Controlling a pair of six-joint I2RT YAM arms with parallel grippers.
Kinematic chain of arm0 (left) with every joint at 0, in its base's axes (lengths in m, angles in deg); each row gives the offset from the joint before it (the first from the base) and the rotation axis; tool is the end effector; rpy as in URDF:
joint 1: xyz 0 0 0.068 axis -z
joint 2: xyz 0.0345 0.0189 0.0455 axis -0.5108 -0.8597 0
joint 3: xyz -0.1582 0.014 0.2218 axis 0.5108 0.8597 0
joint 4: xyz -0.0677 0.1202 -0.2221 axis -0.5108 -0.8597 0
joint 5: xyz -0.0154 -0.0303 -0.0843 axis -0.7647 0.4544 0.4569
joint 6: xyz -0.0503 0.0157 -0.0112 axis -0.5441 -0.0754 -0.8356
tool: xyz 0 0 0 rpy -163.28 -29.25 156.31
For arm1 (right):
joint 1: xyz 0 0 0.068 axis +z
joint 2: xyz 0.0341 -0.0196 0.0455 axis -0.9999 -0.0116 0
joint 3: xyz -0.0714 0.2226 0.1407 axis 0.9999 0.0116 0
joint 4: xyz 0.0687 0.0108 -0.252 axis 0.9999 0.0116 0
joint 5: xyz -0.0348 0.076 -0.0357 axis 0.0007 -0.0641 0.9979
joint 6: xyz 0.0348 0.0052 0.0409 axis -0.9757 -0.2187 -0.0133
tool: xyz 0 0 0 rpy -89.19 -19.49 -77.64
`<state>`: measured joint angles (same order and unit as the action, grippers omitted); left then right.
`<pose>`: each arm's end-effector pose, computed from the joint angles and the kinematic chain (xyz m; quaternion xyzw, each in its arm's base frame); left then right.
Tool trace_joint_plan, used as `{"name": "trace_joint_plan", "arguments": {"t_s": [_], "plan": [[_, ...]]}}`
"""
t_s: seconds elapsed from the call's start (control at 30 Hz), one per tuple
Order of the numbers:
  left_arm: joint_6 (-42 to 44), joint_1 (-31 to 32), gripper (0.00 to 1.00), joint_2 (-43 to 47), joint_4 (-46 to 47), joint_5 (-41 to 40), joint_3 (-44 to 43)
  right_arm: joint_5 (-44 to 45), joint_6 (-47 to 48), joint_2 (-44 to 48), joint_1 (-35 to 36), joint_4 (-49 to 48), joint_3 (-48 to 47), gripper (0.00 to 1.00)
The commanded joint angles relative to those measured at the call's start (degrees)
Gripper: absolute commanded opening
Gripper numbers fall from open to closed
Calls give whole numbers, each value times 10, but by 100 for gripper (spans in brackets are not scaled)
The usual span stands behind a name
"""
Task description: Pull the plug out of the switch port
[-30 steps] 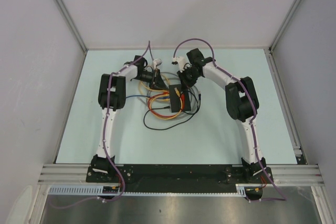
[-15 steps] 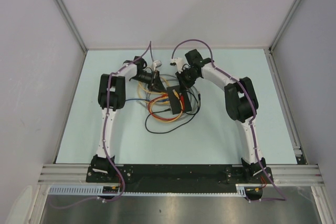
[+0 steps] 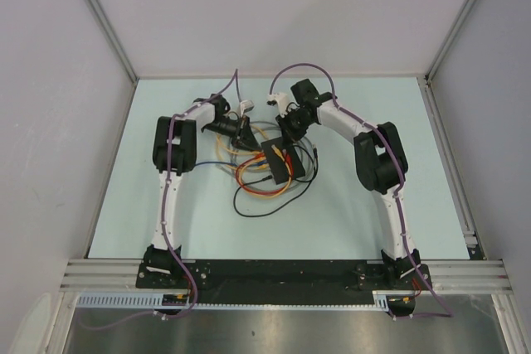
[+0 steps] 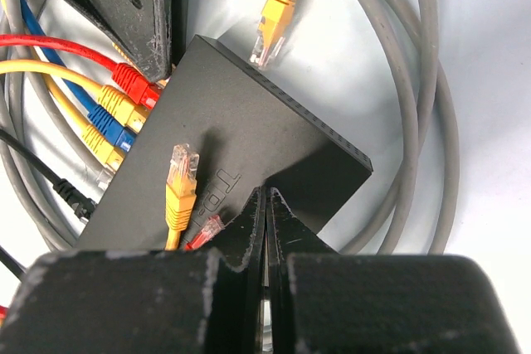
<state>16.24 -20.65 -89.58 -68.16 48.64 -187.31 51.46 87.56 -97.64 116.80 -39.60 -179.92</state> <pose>0.4674 -0.1167 0.0828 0.1534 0.8112 -0.5641 0.0154 0.4253 0.2390 0.1792 -0.4359 0.8392 0.2364 0.2235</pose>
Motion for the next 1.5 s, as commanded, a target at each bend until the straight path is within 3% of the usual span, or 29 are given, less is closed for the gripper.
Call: {"name": "trace_joint_plan", "arguments": {"t_s": [0.0, 0.1, 0.33, 0.4, 0.67, 0.9, 0.97, 1.13, 1.33, 1.47], "plan": [[-2, 8, 0, -8, -4, -62, -31, 60, 14, -56, 2, 69, 35, 0], [-15, 7, 0, 8, 28, -79, -42, 61, 16, -54, 2, 69, 40, 0], [43, 3, 0, 41, -1, -61, 79, 64, 15, -51, 2, 65, 45, 0], [60, 3, 0, 42, -12, -62, 78, 62, 15, -54, 3, 65, 42, 0], [128, -10, 0, 87, -61, -65, 14, 61, 14, -56, -2, 65, 40, 0], [260, -12, 0, 96, -256, -82, -139, 62, 13, -56, -5, 64, 38, 0], [248, -22, 0, 117, -248, -111, -160, 62, 13, -56, -6, 63, 37, 0], [163, -70, 0, 191, -127, -159, -155, 60, 12, -59, -8, 65, 31, 0], [127, -114, 0, 196, -68, -238, -150, 57, 12, -64, -9, 64, 26, 0], [90, -136, 0, 202, -18, -343, -132, 58, 12, -61, -9, 64, 30, 0]]}}
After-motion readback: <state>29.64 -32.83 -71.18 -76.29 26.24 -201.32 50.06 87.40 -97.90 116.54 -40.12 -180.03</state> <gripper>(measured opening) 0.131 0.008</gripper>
